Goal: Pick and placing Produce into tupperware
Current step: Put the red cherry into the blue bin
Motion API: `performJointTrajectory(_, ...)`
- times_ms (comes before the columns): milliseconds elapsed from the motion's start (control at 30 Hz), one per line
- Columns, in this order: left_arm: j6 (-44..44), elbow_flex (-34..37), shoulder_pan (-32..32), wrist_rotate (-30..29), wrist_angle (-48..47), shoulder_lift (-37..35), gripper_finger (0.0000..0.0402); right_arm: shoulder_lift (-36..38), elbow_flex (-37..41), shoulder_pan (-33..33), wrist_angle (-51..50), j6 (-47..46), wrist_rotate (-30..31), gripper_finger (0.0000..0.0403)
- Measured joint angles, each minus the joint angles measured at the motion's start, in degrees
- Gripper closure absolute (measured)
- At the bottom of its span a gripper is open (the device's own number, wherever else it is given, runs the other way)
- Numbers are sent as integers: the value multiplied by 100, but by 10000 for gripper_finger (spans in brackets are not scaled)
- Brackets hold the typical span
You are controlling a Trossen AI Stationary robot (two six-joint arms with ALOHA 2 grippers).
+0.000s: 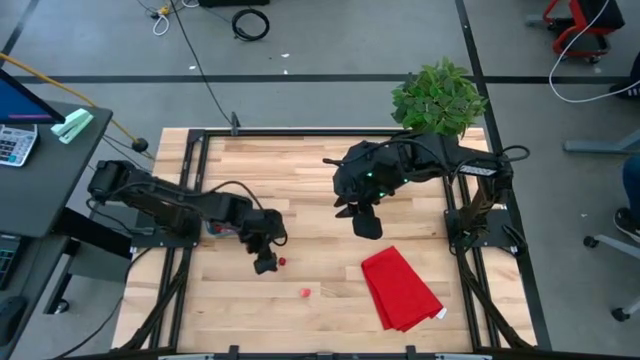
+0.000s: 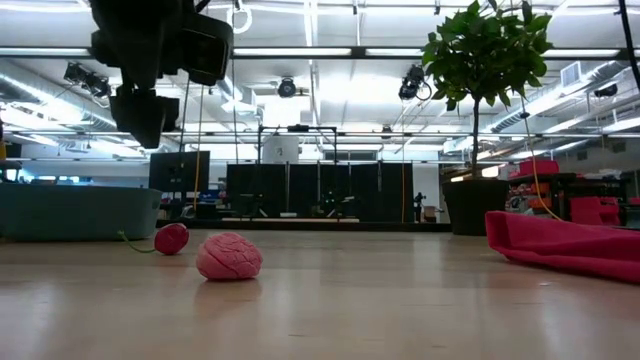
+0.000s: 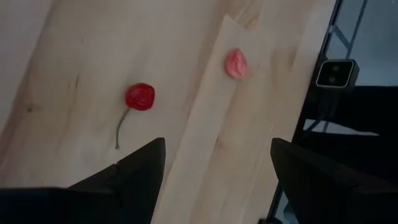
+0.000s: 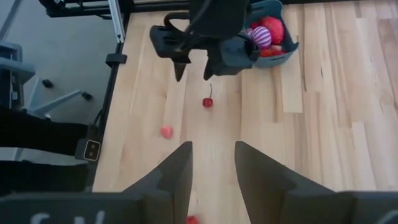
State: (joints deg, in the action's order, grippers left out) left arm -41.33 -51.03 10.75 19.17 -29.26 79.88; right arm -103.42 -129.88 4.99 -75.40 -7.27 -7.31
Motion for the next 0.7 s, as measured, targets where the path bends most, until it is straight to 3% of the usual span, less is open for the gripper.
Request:
performJointTrajectory(100, -107, 0, 105, -102, 32, 0, 106, -2, 0, 0, 0, 0, 0, 275)
performJointTrajectory(200, -440, 0, 232, -567, 26, 0, 106, -2, 0, 0, 1, -2, 0, 275)
performJointTrajectory(400, -303, 0, 332, -1490, -25, 0, 106, -2, 0, 0, 31, -4, 0, 275)
performJointTrajectory(700, -10, -1, 429, -1574, -714, 184, 106, -2, 0, 0, 103, -42, 4, 275)
